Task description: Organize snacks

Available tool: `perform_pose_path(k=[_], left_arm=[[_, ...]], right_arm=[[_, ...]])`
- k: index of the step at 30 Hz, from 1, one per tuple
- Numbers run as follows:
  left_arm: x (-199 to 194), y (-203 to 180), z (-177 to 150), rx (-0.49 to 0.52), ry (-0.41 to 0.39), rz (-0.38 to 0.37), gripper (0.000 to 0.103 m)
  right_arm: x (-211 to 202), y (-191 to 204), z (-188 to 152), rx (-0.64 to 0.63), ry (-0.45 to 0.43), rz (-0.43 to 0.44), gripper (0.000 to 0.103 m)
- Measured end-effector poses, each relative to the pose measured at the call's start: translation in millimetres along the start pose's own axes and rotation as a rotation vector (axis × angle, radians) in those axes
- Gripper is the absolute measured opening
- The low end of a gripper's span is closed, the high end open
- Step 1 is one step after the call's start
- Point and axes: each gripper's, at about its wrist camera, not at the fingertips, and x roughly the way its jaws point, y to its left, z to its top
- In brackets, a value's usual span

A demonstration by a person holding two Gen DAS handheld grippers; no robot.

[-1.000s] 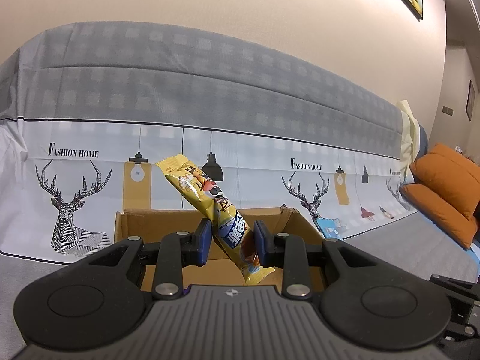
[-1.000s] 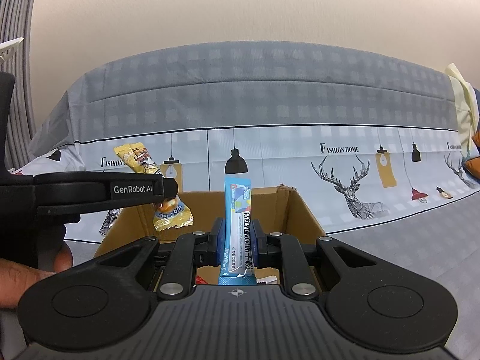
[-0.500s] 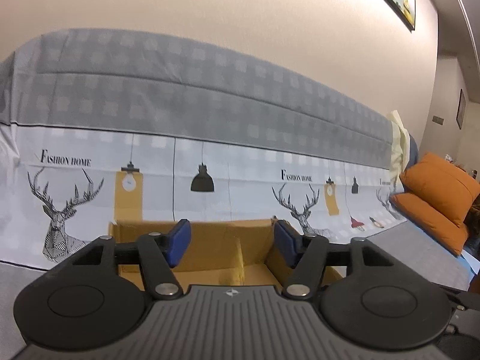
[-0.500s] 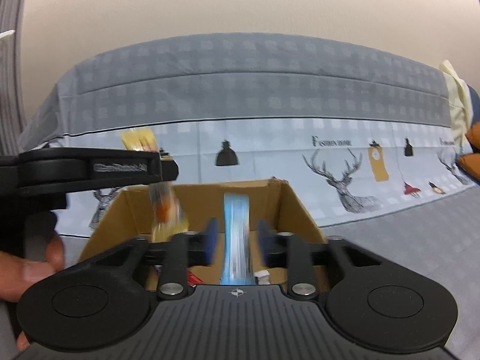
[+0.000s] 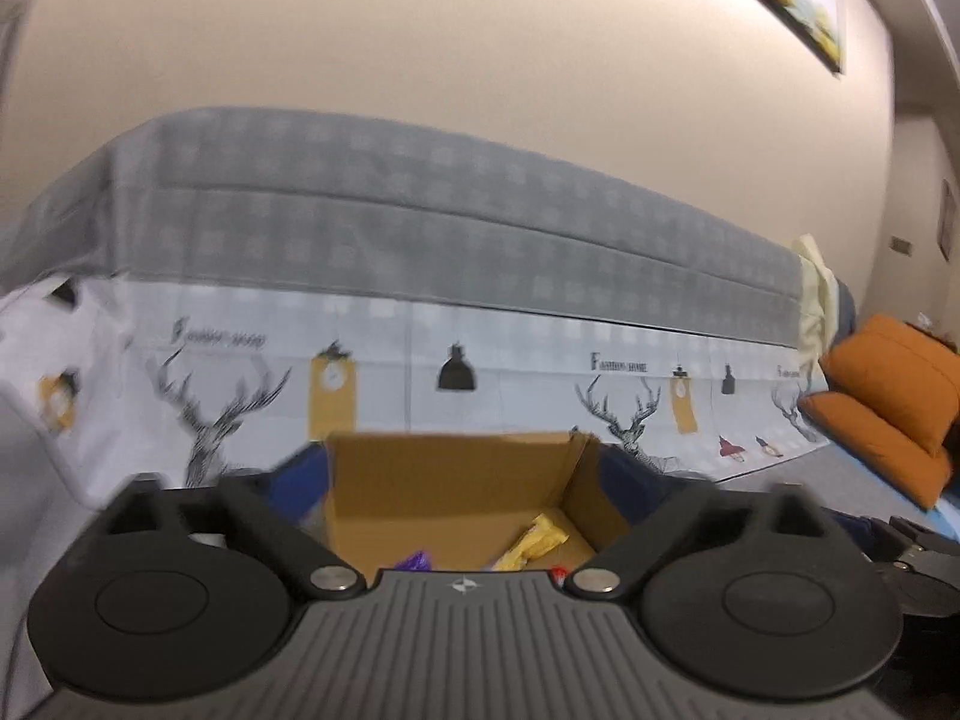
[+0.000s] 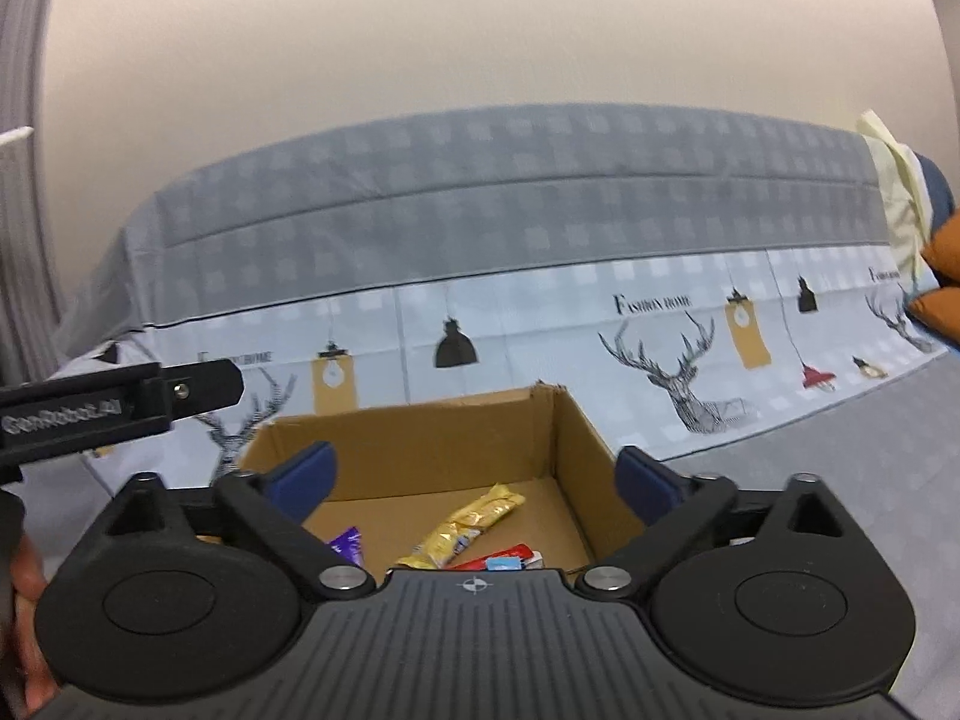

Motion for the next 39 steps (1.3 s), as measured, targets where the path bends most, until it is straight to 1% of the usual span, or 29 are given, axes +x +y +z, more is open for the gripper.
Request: perform_pose_path(k=[1,3,5,7,9,11,12,13,14,16,18,23,27,31,39], left_arm=[[-7.9,2.8,-3.0,-0.027,0.02,0.007,0.103],[-21.0,5.6,-12.6,-0.077,0.101,0.042,0.103],[-33.4,5.1,-26.7,-0.11,0.173,0.085,0.103],[-42.4,0.6,-41.8,-0.112,0.232,0.13,0.103],[-47.5,-5.2,-58.6,-0.085,0.296,0.166,0.103],[-45.4,-4.9,-75.9,-0.063,0.372,0.184,0.103],[-41.7,-3.6,-81.7,-0.062,0.412,0.186,0.103],[-37.6,-0.7,-84.9,-0.067,0.432,0.176,0.103],[-33.6,2.2,-86.8,-0.073,0.44,0.169,0.103],[-27.6,3.4,-87.3,-0.062,0.437,0.189,0.103],[-23.2,2.8,-86.5,-0.047,0.434,0.203,0.103],[-19.9,-0.3,-87.4,-0.057,0.451,0.189,0.103],[-13.4,-1.2,-88.4,-0.069,0.471,0.176,0.103],[-11.3,-2.5,-88.1,-0.064,0.467,0.179,0.103],[-13.3,-7.5,-87.5,-0.048,0.455,0.176,0.103]], right_arm=[[-6.6,-0.8,-0.5,-0.008,0.0,0.002,0.103],[-19.1,-3.5,-4.7,-0.002,0.018,-0.007,0.103],[-30.0,-7.5,-11.9,0.021,0.06,-0.011,0.103],[-39.6,-10.2,-17.5,0.029,0.099,-0.021,0.103],[-50.6,-13.2,-21.7,0.023,0.124,-0.047,0.103],[-59.1,-17.3,-26.0,0.028,0.149,-0.073,0.103],[-61.5,-19.2,-28.7,0.034,0.165,-0.081,0.103],[-61.8,-21.4,-31.8,0.041,0.188,-0.082,0.103],[-60.8,-22.9,-35.2,0.044,0.214,-0.078,0.103],[-55.2,-22.6,-39.6,0.024,0.256,-0.071,0.103],[-47.4,-20.9,-43.2,-0.007,0.28,-0.077,0.103],[-30.6,-20.5,-46.9,-0.023,0.336,-0.073,0.103],[-24.9,-18.4,-47.2,-0.028,0.354,-0.063,0.103],[-20.5,-15.1,-48.5,-0.054,0.358,-0.062,0.103],[-17.6,-12.4,-48.3,-0.054,0.357,-0.053,0.103]])
